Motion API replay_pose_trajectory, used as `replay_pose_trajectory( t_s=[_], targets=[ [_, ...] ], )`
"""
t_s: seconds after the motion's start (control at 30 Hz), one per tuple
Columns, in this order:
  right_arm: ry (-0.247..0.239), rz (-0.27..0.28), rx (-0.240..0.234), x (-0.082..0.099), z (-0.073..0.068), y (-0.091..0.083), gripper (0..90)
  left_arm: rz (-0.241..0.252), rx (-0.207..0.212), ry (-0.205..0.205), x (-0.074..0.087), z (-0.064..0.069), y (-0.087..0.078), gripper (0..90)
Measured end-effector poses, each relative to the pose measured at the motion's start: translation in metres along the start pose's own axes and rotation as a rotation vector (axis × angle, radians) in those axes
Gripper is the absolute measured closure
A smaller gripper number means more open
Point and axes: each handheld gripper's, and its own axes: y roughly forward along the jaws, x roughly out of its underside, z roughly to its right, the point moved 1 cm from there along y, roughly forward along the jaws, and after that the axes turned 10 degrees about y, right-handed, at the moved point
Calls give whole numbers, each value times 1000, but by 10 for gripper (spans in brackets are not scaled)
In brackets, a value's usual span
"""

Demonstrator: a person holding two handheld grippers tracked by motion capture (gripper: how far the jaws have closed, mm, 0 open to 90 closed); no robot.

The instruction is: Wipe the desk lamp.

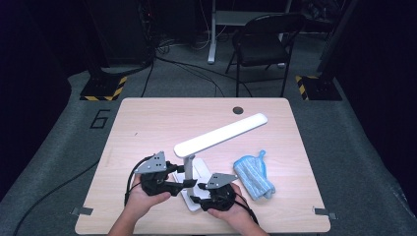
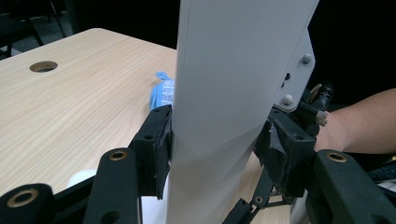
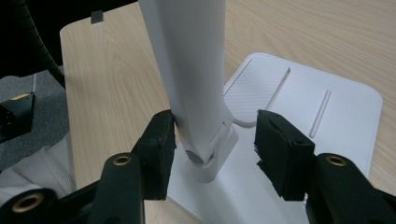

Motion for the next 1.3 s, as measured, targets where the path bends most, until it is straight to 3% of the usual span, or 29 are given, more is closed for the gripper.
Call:
replay_pose_trajectory(
  t_s=[0.27, 0.43, 0.6, 0.8, 0.87, 1.07, 1.17, 1.3],
  targets=[
    [15, -2, -9, 2, 4, -5, 514, 2, 1, -1, 0, 0, 0, 474],
    [30, -2, 9, 3, 9, -9, 527, 1, 4, -13, 0, 0, 0, 481],
    [36, 1, 26, 5, 16, -14, 532, -10, 10, -1, 0, -3, -1, 563],
    [65, 13, 63, 7, 24, -20, 549, -8, -23, -14, 0, -4, 4, 717],
    [95, 21, 83, 8, 28, -22, 550, -24, -33, -10, 1, -6, 9, 734],
    [108, 23, 96, 10, 34, -25, 529, -31, -52, 5, -2, -5, 18, 747],
    [113, 34, 111, 11, 36, -27, 494, -35, -71, 17, -5, -5, 24, 754],
    [131, 66, 143, 9, 35, -30, 416, -22, -105, 2, -8, -6, 35, 758]
  ],
)
